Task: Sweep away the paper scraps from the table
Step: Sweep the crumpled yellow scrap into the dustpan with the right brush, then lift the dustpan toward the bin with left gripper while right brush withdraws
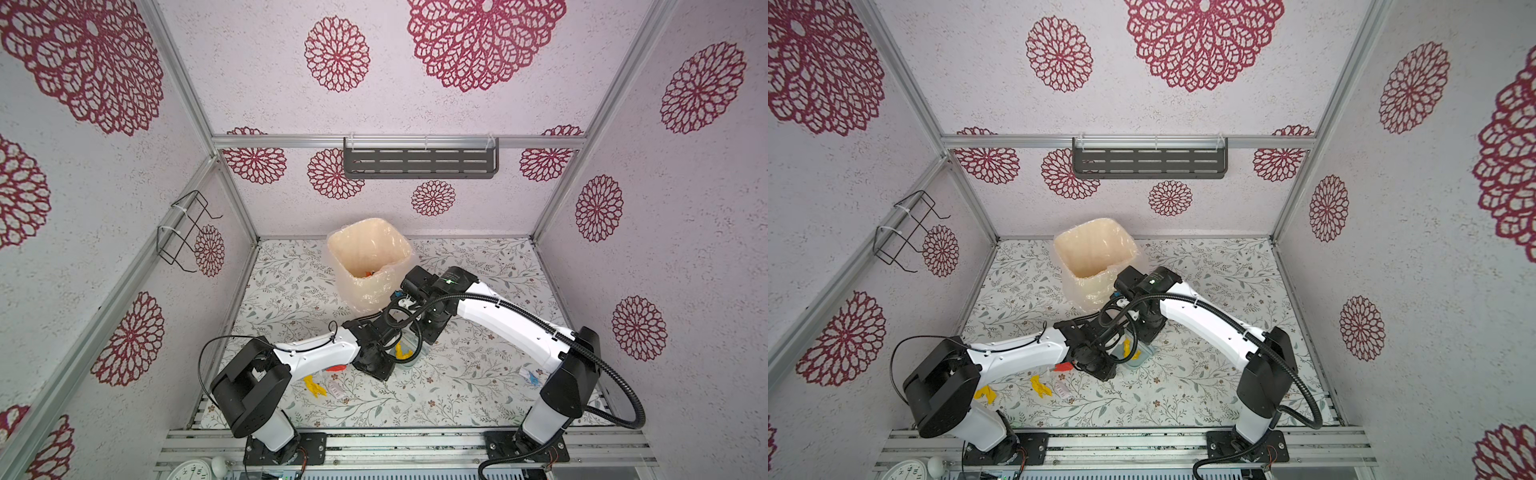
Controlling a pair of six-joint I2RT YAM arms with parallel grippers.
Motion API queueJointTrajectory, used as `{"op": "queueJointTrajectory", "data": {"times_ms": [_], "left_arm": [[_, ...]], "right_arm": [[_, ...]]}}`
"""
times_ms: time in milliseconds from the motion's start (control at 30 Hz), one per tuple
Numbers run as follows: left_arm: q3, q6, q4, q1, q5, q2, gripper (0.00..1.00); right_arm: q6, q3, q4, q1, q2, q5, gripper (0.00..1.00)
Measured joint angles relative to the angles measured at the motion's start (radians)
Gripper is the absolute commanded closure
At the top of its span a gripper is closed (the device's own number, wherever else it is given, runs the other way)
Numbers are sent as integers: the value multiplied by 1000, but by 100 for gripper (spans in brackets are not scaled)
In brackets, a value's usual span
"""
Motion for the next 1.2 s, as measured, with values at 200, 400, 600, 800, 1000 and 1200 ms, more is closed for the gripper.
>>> {"op": "queueJointTrajectory", "data": {"times_ms": [200, 400, 600, 800, 1000, 1200], "left_arm": [[-3, 0, 10, 0, -1, -27, 100], [-10, -1, 8, -17, -18, -119, 100], [-8, -20, -27, -87, -64, -233, 100], [59, -66, -151, -168, -134, -344, 100], [195, -112, -273, -212, -199, -438, 100], [321, -143, -393, -224, -246, -470, 100]], "right_arm": [[8, -26, -23, -58, -63, 14, 100], [23, -93, 0, -153, -176, -5, 100], [48, -191, 70, -271, -290, -51, 100], [69, -277, 144, -342, -365, -101, 100], [80, -333, 182, -390, -396, -152, 100], [83, -362, 205, -421, -420, -185, 100]]}}
